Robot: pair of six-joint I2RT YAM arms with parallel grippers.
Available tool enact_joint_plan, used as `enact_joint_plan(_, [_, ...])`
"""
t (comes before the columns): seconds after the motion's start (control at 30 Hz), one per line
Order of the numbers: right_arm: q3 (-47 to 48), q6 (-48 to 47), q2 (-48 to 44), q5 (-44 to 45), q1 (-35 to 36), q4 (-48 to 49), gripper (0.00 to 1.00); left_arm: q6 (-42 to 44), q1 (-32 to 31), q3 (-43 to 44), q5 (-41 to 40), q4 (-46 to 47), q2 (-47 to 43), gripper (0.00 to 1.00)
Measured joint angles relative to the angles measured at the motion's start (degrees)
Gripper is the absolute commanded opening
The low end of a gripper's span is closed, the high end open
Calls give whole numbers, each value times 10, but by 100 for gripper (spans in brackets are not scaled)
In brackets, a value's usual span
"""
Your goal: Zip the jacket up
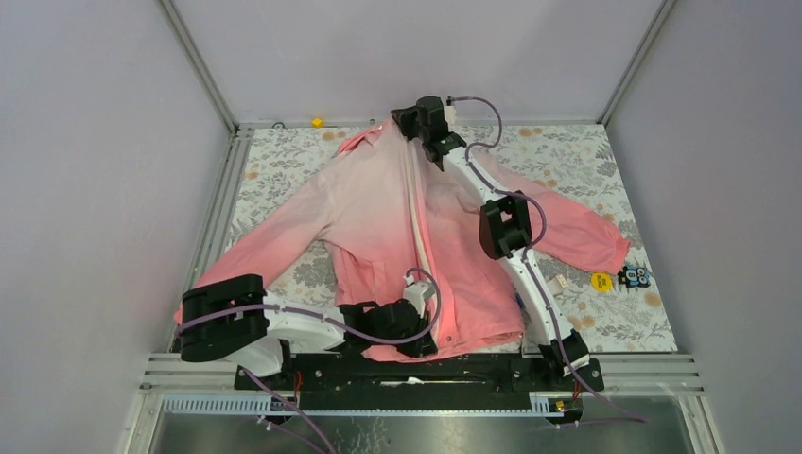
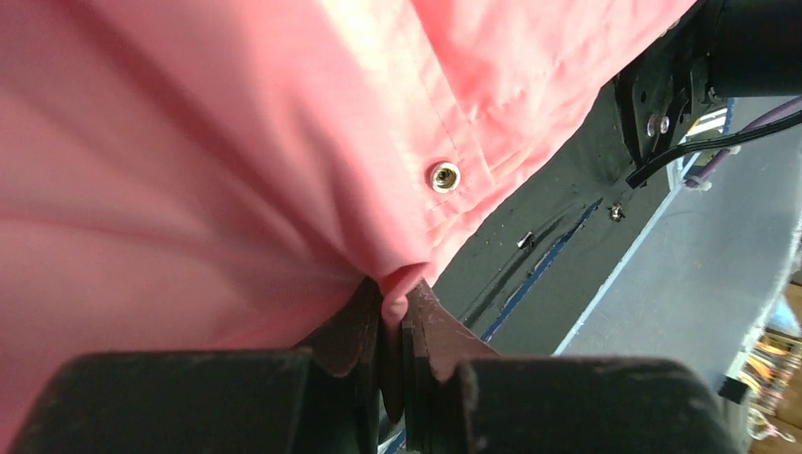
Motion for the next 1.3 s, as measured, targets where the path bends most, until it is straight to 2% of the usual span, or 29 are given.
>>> enact_joint_plan(0.03, [2, 0, 3, 2, -2, 11, 53, -1, 13, 2, 12, -3, 1, 0])
enact_joint_plan(0.1, [9, -4, 7, 8, -11, 46, 69, -4, 32, 5, 37, -7, 4, 1])
enact_joint_plan(0.13, [10, -7, 7, 10, -17, 56, 75, -5, 38, 7, 47, -10, 4, 5])
enact_joint_plan(0.17, [14, -11, 7, 11, -24, 68, 82, -7, 43, 8, 54, -13, 4, 13])
enact_joint_plan(0.23, [14, -27, 1, 9, -39, 71, 92, -9, 50, 8, 63, -17, 4, 35])
enact_joint_plan(0.3, [14, -41, -9, -3, -52, 53, 98, -14, 54, 9, 66, -29, -2, 56])
enact_joint_plan(0.37, [5, -62, -32, -23, -63, 16, 100, -9, 56, 16, 63, -50, -22, 72])
enact_joint_plan(0.4, [-7, -76, -52, -37, -66, -10, 99, -3, 56, 17, 59, -65, -33, 78])
enact_joint_plan(0.5, [-68, -127, -132, -75, -66, -82, 99, 7, 59, 18, 43, -128, -84, 86])
enact_joint_plan(0.6, [-138, -208, -236, -99, -57, -170, 100, 17, 60, 18, 22, -187, -150, 93])
enact_joint_plan(0.7, [-212, -312, -351, -101, -42, -250, 100, 33, 61, 21, -6, -238, -234, 95])
enact_joint_plan(0.77, [-301, -383, -447, -88, -26, -278, 100, 49, 63, 38, -31, -284, -285, 96])
enact_joint_plan(0.93, [-591, -505, -730, -37, 17, -309, 100, 104, 68, 157, -101, -388, -354, 99])
enact_joint_plan(1.03, [-704, -543, -895, -21, 19, -327, 100, 143, 69, 250, -144, -424, -361, 99])
enact_joint_plan(1.13, [-741, -569, -1042, -10, 15, -335, 100, 182, 69, 337, -182, -444, -362, 99])
enact_joint_plan(1.3, [-714, -593, -1217, 27, 15, -341, 100, 253, 69, 480, -233, -462, -373, 99])
